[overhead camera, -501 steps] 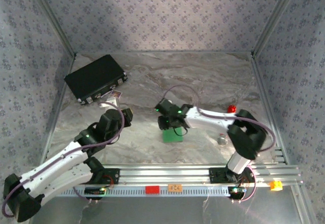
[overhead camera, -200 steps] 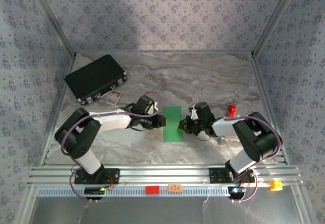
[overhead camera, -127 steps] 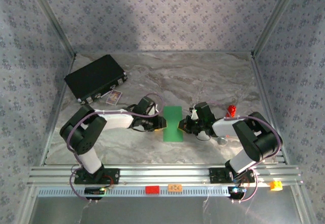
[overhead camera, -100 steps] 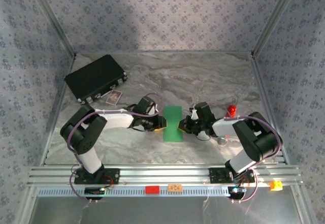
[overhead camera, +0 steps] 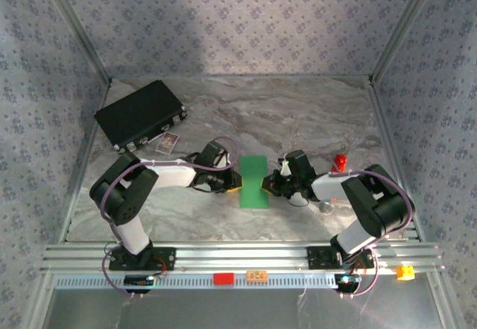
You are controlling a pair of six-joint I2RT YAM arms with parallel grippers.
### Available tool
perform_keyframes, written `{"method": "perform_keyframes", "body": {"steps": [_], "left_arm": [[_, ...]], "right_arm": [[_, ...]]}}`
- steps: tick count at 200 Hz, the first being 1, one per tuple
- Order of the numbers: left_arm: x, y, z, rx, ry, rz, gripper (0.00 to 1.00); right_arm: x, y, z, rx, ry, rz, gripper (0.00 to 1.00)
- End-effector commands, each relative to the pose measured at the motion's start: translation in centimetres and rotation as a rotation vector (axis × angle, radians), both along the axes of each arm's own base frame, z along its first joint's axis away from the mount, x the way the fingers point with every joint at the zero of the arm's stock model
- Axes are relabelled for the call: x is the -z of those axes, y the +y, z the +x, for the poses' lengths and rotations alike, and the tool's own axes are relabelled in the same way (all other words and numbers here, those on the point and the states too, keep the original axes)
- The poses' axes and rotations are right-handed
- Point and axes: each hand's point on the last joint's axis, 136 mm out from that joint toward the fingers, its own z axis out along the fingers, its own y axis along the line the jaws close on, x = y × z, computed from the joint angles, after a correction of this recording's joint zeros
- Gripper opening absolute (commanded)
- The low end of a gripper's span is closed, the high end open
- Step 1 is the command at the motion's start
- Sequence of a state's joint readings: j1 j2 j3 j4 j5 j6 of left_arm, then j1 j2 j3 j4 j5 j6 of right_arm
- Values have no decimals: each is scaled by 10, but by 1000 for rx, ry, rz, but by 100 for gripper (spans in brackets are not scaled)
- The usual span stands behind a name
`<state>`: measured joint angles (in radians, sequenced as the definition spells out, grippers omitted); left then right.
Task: Fold a paper plane with a square sheet of paper (pick it up from the middle)
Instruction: Third fold the triangle at the center of the table.
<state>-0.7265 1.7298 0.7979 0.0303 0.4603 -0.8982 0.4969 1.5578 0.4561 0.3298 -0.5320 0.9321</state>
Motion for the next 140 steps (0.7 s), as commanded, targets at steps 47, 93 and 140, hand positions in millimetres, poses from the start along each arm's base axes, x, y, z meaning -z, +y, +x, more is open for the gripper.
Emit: {"method": "perform_keyframes", "body": {"steps": [47, 93, 140], "left_arm": [[-6, -21, 0, 43, -16, -62, 20], [-10, -23, 0, 46, -31, -82, 21], [-12, -23, 0, 51, -37, -79, 21]], "right_arm": [[33, -22, -21, 45, 115, -123, 4], [33, -21, -21, 44, 114, -123, 4], [32, -22, -21, 47, 110, -121, 4]]}}
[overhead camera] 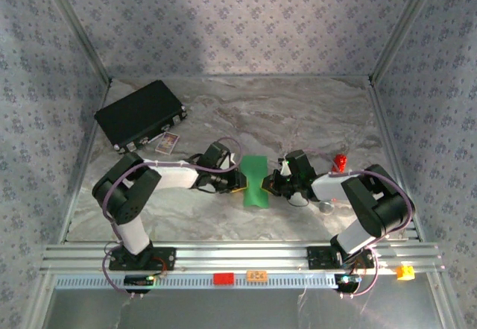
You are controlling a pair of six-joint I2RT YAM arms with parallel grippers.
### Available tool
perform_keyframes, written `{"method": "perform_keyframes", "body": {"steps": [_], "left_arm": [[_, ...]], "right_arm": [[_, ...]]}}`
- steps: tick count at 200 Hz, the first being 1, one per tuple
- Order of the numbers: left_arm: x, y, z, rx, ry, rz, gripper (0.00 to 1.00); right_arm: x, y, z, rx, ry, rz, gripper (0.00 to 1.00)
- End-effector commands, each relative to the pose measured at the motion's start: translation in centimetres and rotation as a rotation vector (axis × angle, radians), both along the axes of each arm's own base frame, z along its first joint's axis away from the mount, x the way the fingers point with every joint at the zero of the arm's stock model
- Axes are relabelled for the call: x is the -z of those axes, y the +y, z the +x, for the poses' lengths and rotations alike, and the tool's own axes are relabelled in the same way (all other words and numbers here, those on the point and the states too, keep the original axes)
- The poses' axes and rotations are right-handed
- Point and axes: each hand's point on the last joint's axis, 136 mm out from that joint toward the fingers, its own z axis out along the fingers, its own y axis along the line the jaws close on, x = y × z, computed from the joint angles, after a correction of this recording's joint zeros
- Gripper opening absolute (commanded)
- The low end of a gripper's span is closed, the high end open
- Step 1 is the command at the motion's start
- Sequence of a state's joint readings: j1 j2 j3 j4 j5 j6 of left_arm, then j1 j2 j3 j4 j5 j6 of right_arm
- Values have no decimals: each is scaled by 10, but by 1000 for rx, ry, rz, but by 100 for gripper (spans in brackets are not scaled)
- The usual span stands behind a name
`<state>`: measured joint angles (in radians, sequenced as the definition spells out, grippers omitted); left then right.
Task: Fold a paper plane with a square sheet of paper (pick it up from the middle)
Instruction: Third fold the triangle at the center of the table.
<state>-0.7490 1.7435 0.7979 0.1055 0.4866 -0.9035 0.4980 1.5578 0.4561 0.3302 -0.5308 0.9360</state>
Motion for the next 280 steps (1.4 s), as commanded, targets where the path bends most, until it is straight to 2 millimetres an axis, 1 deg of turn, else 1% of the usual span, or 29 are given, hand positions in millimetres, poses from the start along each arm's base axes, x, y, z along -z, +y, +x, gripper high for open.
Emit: {"method": "perform_keyframes", "body": {"steps": [1, 16, 31, 71, 99, 147, 170, 184, 207, 236, 280], "left_arm": [[-5, -7, 1, 17, -10, -22, 21], [-7, -7, 3, 10, -18, -29, 22], [-12, -8, 4, 4, -34, -41, 28], [-20, -5, 10, -23, -77, -59, 38], [-23, -5, 12, -35, -93, -82, 42], [-28, -4, 15, -46, -116, -87, 44], [-27, -4, 14, -42, -108, -87, 42], [-26, -5, 12, -33, -98, -94, 39], [-24, -7, 11, -27, -81, -96, 30], [-17, -4, 9, -33, -64, -75, 22], [-18, -6, 8, -27, -56, -77, 9]], "right_arm": [[32, -22, -21, 44, 108, -121, 4], [32, -22, -21, 44, 107, -119, 4], [30, -21, -20, 44, 103, -115, 4], [29, -20, -20, 39, 98, -108, 4], [28, -20, -19, 40, 92, -105, 5], [27, -20, -19, 42, 93, -104, 5], [26, -19, -19, 41, 88, -103, 4], [25, -18, -18, 41, 86, -96, 5], [21, -16, -17, 40, 75, -83, 5], [16, -14, -15, 37, 57, -70, 5], [6, -10, -11, 30, 20, -32, 8]]}}
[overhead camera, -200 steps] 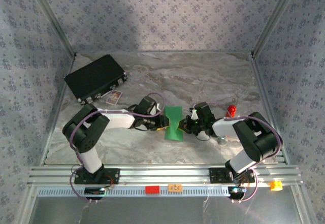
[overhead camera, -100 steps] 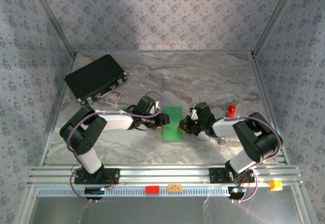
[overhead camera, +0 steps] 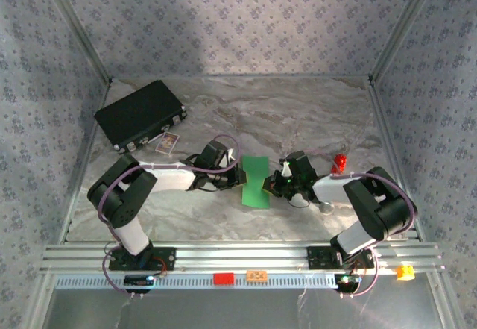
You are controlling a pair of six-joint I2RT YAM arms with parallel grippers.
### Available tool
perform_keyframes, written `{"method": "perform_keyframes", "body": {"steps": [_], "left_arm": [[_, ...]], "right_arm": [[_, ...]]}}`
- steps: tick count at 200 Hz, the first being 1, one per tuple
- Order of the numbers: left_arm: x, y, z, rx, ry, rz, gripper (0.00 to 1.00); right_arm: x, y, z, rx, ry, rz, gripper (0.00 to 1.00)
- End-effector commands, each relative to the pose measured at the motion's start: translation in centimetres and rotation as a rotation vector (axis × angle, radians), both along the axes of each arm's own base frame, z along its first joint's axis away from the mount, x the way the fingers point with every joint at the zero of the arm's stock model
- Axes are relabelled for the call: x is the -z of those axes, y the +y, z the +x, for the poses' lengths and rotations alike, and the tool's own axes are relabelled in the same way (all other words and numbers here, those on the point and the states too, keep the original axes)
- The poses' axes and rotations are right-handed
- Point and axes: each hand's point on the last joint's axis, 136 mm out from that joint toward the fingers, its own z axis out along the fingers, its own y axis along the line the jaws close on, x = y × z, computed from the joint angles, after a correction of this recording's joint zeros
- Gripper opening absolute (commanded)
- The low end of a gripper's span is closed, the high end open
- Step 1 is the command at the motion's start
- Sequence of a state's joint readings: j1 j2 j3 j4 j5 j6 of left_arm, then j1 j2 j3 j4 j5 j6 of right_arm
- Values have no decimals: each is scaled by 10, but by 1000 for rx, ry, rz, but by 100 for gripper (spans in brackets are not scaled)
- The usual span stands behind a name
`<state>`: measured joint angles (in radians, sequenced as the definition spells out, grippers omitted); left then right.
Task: Fold a paper plane with a square sheet of paper (pick it up from the middle)
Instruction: Third fold the triangle at the center of the table.
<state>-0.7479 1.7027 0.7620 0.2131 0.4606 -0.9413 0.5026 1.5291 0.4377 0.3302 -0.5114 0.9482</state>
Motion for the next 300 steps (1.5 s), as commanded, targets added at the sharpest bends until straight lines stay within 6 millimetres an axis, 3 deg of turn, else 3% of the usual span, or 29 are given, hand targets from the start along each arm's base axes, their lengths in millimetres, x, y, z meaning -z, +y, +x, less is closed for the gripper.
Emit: {"method": "perform_keyframes", "body": {"steps": [1, 62, 85, 101, 135, 178, 219, 300], "left_arm": [[-1, -2, -3, 18, 12, -12, 9], [-7, 6, -10, 12, 78, 10, 1], [-11, 9, -12, 18, 92, 32, 1], [-13, 10, -11, 13, 92, 33, 1], [-15, 12, -10, 0, 99, 30, 1], [-19, 12, -7, -27, 93, 16, 1], [-18, 12, -5, -59, 106, -8, 1], [-16, 12, -5, -73, 110, -13, 1]], "right_arm": [[7, -7, -9, 13, 26, -26, 8], [-29, -13, -6, 8, -116, -35, 19], [-51, -20, -8, -12, -220, -84, 29], [-66, -22, -10, -39, -298, -117, 43], [-93, -6, -29, -195, -531, -175, 61], [-89, 16, -55, -407, -811, -366, 69], [-84, 46, -72, -563, -1023, -477, 67], [-65, 80, -72, -592, -1236, -850, 66]]}}
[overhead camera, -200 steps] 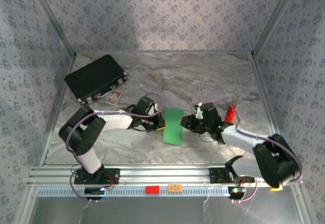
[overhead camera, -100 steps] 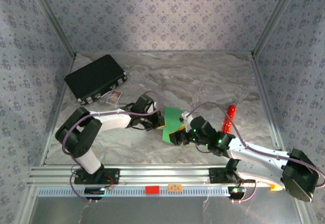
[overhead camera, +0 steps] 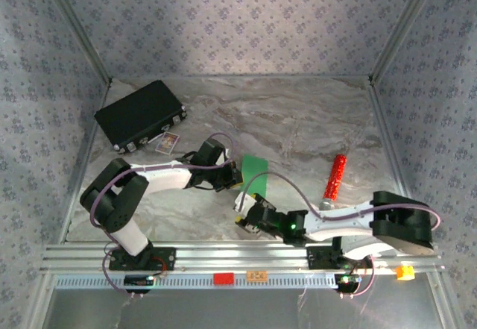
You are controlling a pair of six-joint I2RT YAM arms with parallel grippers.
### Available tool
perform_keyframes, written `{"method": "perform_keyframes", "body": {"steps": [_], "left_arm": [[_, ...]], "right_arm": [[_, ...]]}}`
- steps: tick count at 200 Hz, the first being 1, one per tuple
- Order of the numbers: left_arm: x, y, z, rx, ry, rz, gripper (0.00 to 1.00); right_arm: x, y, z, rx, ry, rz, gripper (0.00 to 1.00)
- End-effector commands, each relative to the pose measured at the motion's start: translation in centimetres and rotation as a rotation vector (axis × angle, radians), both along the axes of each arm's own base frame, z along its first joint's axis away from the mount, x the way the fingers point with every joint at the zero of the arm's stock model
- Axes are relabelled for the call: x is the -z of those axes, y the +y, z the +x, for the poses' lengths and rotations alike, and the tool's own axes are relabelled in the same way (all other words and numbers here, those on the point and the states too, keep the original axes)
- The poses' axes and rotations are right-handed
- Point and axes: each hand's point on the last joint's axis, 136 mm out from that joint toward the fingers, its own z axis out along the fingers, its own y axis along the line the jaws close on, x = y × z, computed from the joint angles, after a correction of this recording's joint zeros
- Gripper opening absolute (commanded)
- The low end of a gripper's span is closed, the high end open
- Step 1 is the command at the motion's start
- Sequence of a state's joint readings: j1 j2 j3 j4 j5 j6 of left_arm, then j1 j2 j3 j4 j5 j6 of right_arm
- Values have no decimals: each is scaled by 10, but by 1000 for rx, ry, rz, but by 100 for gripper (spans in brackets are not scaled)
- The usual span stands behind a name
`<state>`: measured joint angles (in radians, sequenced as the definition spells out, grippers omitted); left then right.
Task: Fold a paper plane with a square sheet of paper (pick it up from the middle)
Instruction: Third fold the triangle at the center of the table.
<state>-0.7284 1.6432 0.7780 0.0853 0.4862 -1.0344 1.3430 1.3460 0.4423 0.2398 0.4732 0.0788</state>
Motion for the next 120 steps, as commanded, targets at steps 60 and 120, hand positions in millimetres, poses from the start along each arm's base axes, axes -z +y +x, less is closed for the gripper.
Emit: {"method": "perform_keyframes", "body": {"steps": [60, 120], "left_arm": [[-7, 2, 1, -14, -14, -23, 1], [-4, 2, 1, -16, -13, -16, 2]], "right_arm": [[-6, 6, 24, 146, -218, -92, 53], [-4, -4, 17, 137, -186, -66, 36]]}}
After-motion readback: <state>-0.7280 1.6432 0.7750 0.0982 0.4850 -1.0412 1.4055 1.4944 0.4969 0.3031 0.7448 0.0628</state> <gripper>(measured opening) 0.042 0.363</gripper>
